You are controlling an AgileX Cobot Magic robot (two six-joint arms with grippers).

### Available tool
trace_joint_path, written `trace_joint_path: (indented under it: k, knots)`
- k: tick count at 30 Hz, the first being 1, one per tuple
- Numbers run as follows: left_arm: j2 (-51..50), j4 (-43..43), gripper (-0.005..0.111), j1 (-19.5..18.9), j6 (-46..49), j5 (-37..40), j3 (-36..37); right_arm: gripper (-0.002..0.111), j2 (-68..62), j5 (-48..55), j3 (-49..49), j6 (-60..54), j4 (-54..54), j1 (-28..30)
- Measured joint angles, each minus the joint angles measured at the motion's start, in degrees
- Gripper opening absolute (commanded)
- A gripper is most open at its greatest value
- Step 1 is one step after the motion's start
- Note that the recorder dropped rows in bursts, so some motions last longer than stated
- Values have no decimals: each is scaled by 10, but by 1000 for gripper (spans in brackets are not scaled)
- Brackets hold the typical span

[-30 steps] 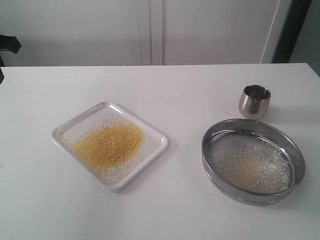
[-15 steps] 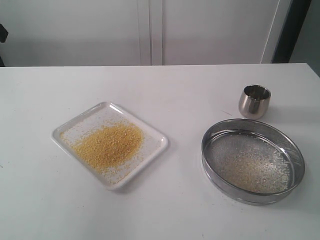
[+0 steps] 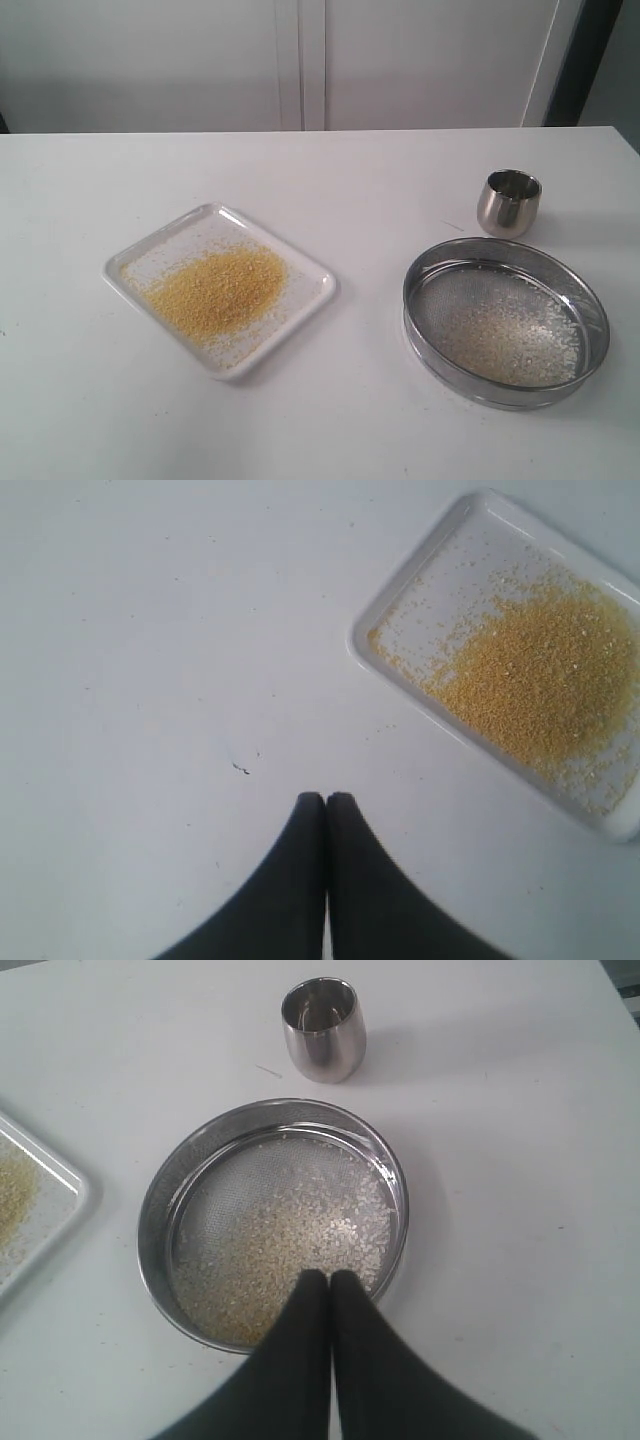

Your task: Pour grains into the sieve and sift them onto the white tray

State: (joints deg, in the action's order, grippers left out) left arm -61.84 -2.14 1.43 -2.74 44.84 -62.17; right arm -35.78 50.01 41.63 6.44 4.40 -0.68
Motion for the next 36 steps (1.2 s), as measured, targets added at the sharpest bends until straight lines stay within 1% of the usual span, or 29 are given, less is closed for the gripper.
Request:
trace_joint_path:
  k: [16, 19, 24, 27, 30, 32, 36]
  knots:
    - [251, 1, 0, 0, 0, -85, 298, 0, 0, 0, 0, 0, 0, 0]
    - [329, 1, 0, 0, 0, -98, 365, 0, 0, 0, 0, 0, 0, 0]
    - [435, 1, 0, 0, 0, -136, 433, 0, 0, 0, 0, 0, 0, 0]
    - [481, 1, 0, 0, 0, -146, 464, 0, 0, 0, 0, 0, 0, 0]
    - [536, 3, 0, 0, 0, -182, 503, 0, 0, 0, 0, 0, 0, 0]
    - [567, 3, 0, 0, 0, -202, 519, 0, 0, 0, 0, 0, 0, 0]
    - [606, 3, 0, 0, 0, -208, 546, 0, 0, 0, 0, 0, 0, 0]
